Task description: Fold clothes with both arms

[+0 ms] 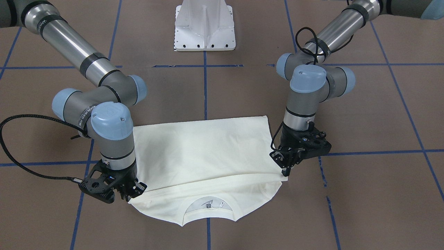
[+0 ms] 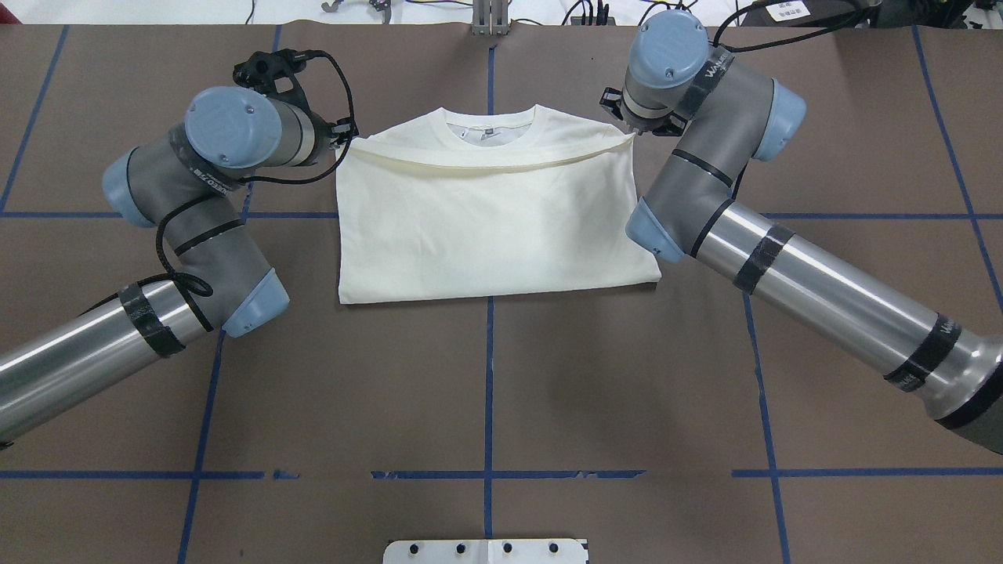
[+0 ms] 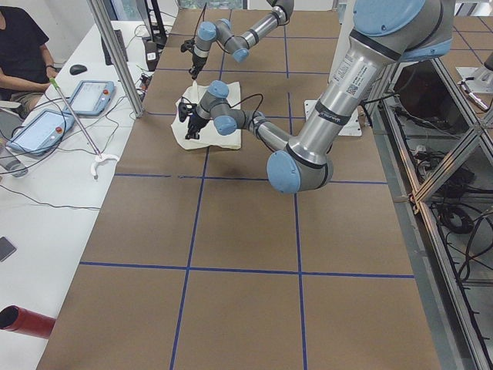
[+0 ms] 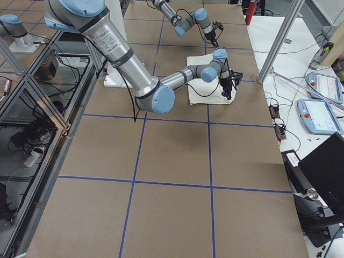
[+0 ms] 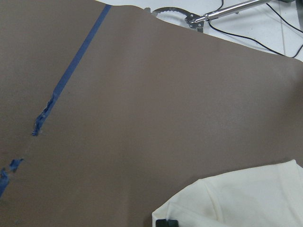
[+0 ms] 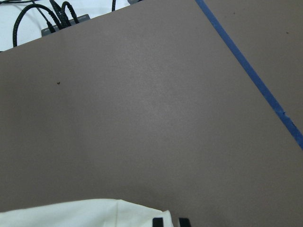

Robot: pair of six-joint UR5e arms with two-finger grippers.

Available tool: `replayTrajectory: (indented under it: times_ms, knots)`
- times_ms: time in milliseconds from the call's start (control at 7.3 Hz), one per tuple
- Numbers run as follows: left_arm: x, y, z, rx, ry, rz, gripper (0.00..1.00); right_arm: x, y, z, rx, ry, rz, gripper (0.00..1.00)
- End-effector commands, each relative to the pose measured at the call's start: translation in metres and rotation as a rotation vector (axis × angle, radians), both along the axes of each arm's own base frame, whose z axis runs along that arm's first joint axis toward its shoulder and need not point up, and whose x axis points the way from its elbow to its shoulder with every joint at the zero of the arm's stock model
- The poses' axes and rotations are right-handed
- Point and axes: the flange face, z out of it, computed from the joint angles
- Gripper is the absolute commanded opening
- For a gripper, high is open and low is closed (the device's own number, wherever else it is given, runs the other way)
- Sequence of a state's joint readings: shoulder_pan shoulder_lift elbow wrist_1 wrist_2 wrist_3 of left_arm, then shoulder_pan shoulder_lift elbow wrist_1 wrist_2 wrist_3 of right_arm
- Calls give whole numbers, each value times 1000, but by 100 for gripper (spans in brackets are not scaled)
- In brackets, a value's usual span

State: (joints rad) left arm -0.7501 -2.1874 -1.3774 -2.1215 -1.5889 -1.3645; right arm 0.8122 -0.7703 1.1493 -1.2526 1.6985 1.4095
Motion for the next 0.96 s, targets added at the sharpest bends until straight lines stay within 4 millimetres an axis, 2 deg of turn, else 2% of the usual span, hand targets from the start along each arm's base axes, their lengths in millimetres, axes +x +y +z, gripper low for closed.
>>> replayTrajectory:
  times_ms: [0,137,274,411,548,685,822]
  knots:
    - [-1,-1,-1,7,6,-1,34,1,2,-13,17,-22,4,45]
    - [-3,-1,-2,9,7,-1,40,14,15,-31,51,-73,3,45]
    - [-13,3,-16,31,32,-4,41,27,53,-32,69,-125,-13,47]
    - [-18,7,-15,34,39,-1,47,26,102,-14,35,-169,-8,51]
    - [-20,14,-22,49,80,28,47,28,125,-8,9,-195,11,58]
    - [-20,16,-22,51,91,39,47,33,150,18,-41,-198,29,67]
    - [-21,17,-24,54,93,40,47,36,169,30,-74,-209,44,70]
